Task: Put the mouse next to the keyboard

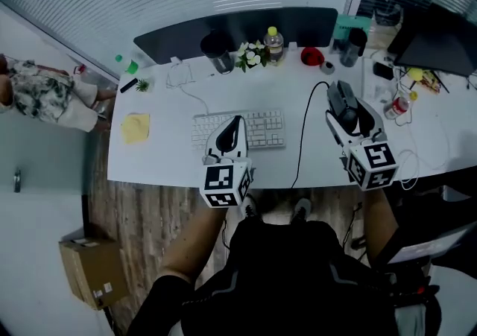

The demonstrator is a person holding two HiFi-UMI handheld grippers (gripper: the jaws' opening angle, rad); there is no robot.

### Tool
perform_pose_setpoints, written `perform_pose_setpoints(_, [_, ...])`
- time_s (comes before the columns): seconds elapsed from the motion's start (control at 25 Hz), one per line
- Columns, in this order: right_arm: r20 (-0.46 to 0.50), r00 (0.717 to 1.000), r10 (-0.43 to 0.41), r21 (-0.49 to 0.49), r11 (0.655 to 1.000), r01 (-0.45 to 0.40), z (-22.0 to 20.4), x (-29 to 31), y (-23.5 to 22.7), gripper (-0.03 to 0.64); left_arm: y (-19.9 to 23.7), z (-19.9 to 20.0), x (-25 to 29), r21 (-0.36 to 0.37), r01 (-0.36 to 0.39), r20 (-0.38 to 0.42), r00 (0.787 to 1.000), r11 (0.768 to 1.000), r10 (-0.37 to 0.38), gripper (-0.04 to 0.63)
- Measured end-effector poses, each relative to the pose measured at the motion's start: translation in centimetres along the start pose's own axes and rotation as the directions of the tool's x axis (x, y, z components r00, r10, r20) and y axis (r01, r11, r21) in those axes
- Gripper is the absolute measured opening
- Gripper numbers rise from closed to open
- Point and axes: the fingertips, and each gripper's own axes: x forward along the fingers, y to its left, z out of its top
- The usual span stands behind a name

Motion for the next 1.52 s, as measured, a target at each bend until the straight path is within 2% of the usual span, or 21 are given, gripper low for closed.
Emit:
perform_pose_setpoints(0.4, [-0.153, 0.988, -0.006, 0.053, 0.999, 0.014, -9.3, 3.4, -1.3, 0.296, -0.3, -7.3, 2.0, -0.02, -0.021, -0.121, 0.992, 1.0, 0.018, 0.029])
perform_pose_setpoints(0.68, [-0.271, 0.963, -0.002, 0.088, 0.996, 0.027, -16.4, 6.3, -1.8, 0.296, -1.2, -11.8, 4.0, -0.038, -0.001, -0.187, 0.982, 0.999, -0.007, 0.029])
perform_pose_setpoints(1.0, [-0.379, 0.925, 0.011, 0.106, 0.994, 0.032, -23.3, 8.5, -1.5, 0.296, -1.1, -16.2, 5.2, -0.063, -0.012, -0.263, 0.965, 0.998, -0.005, 0.029])
perform_pose_setpoints(1.32, [-0.445, 0.895, 0.006, 0.119, 0.992, 0.053, -27.8, 10.2, -1.4, 0.296, -1.2, -18.9, 5.6, -0.057, -0.001, -0.306, 0.952, 0.998, -0.016, 0.029])
perform_pose_setpoints(1.52, [-0.475, 0.879, -0.031, 0.096, 0.992, 0.086, -28.4, 10.4, -1.7, 0.299, -1.1, -19.3, 5.7, -0.068, 0.002, -0.315, 0.949, 0.998, -0.023, 0.029])
